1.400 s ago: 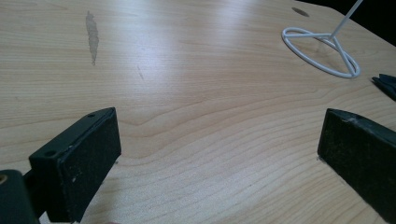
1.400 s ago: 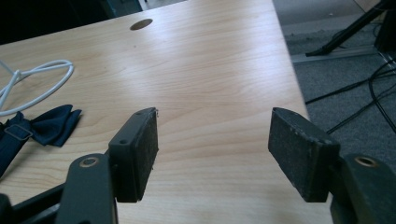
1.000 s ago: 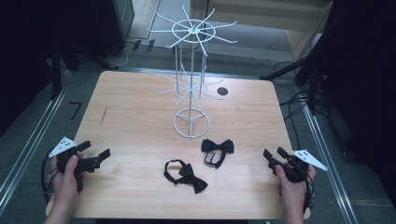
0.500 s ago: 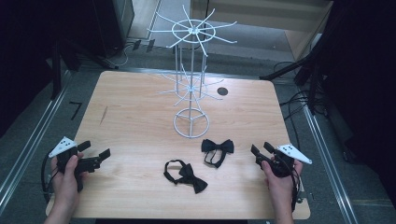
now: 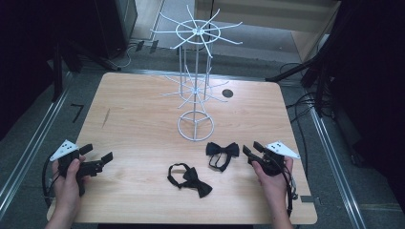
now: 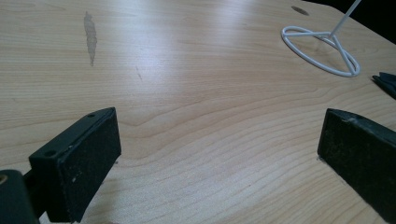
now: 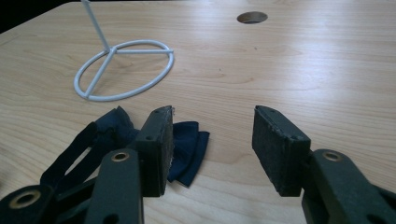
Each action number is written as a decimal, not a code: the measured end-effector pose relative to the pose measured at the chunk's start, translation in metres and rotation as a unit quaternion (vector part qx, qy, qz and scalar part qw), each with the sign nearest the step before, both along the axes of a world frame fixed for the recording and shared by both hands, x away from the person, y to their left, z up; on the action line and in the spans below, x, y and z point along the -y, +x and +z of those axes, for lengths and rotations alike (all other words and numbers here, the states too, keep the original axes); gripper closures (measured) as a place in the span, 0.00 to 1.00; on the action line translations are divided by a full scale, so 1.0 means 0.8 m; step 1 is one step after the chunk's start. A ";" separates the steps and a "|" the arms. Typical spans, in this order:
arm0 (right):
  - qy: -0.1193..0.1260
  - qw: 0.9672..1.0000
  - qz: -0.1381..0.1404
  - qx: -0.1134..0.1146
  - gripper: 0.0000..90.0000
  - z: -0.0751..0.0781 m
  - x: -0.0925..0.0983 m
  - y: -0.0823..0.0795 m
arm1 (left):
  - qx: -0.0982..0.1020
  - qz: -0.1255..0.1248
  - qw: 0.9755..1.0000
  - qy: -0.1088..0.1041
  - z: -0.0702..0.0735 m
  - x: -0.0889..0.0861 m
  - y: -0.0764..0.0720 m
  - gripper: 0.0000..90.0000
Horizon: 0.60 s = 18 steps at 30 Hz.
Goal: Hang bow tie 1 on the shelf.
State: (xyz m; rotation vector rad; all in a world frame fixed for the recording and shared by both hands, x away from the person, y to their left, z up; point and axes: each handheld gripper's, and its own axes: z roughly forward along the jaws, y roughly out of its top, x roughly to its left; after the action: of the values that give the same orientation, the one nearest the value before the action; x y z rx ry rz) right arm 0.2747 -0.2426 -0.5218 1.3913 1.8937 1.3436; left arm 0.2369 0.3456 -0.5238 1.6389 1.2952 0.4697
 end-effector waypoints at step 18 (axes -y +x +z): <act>-0.052 0.997 0.045 -0.023 0.57 -0.013 -0.056 0.022 | 0.002 0.001 1.000 -0.001 0.000 0.000 -0.001 0.00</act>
State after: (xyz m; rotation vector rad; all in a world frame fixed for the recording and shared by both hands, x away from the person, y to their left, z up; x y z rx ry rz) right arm 0.2924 -0.1979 -0.5323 1.3108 2.0470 1.2444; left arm 0.2363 0.3454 -0.5238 1.6340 1.2935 0.4730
